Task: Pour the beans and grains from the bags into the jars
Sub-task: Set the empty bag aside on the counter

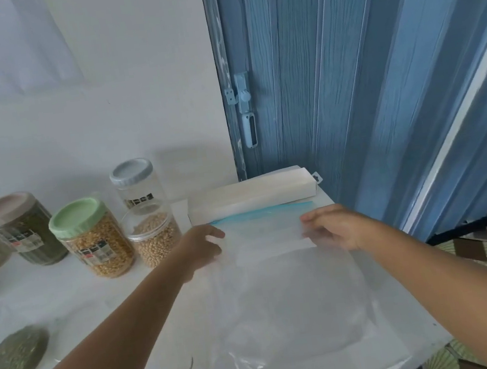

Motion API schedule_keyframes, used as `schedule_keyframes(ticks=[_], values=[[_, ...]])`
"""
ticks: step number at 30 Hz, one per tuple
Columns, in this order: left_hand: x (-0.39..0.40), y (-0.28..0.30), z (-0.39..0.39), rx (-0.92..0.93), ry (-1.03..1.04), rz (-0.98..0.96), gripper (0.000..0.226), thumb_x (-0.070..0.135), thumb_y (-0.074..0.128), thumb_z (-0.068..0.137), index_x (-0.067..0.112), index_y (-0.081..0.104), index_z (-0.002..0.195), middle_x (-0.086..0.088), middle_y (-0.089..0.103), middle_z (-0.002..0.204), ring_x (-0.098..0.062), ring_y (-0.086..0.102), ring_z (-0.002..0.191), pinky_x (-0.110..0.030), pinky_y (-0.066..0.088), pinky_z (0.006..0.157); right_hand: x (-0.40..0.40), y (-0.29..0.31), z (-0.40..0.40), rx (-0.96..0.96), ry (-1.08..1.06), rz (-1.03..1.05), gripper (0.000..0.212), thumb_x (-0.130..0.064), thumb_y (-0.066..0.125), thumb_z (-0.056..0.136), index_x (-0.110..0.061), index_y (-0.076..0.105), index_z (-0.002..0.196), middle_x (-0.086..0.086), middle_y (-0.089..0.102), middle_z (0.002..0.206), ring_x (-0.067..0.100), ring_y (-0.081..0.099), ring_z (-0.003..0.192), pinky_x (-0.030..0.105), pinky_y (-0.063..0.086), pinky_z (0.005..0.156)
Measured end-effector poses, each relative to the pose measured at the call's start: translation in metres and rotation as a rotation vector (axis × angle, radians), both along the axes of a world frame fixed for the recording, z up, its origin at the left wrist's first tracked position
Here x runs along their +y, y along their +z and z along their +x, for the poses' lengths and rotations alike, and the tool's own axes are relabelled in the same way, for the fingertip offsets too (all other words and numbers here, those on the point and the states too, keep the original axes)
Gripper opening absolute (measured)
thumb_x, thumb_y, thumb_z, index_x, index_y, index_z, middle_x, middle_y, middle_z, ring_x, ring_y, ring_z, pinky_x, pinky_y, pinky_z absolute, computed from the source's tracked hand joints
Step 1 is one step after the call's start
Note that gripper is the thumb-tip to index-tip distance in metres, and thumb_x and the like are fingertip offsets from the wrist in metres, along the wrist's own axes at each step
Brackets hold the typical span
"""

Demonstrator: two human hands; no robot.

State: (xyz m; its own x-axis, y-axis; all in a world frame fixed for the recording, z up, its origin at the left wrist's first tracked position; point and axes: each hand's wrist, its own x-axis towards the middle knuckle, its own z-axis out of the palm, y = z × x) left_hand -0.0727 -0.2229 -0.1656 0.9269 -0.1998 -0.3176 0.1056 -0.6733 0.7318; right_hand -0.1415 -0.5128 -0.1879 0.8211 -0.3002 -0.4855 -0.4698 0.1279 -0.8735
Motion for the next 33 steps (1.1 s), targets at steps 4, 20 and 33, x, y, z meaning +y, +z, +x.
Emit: schedule_keyframes(ticks=[4, 20, 33], values=[[-0.015, 0.012, 0.016, -0.304, -0.214, 0.371, 0.045, 0.015, 0.065, 0.100, 0.021, 0.055, 0.143, -0.011, 0.050, 0.143, -0.030, 0.055, 0.123, -0.028, 0.045, 0.096, -0.003, -0.005, 0.003, -0.004, -0.009, -0.004, 0.025, 0.007, 0.056, 0.100, -0.002, 0.071, 0.117, 0.015, 0.072, 0.119, 0.016, 0.077, 0.066, 0.024, 0.061, 0.055], [-0.066, 0.016, 0.085, -0.513, -0.321, 0.316, 0.043, 0.002, 0.055, 0.101, 0.027, 0.067, 0.135, -0.003, 0.074, 0.108, -0.022, 0.065, 0.100, -0.024, 0.042, 0.082, -0.014, -0.014, 0.020, -0.022, 0.000, 0.075, 0.021, 0.012, 0.058, 0.097, 0.000, 0.073, 0.105, 0.020, 0.072, 0.117, 0.021, 0.078, 0.071, 0.026, 0.061, 0.057], [-0.059, 0.017, 0.074, -0.512, -0.324, 0.285, 0.043, 0.002, 0.054, 0.101, 0.029, 0.068, 0.132, 0.001, 0.075, 0.109, -0.019, 0.068, 0.107, -0.029, 0.050, 0.088, -0.013, -0.007, 0.043, -0.033, 0.031, -0.018, 0.022, 0.004, 0.061, 0.100, -0.011, 0.076, 0.106, 0.009, 0.073, 0.114, 0.011, 0.074, 0.078, 0.021, 0.061, 0.070]])
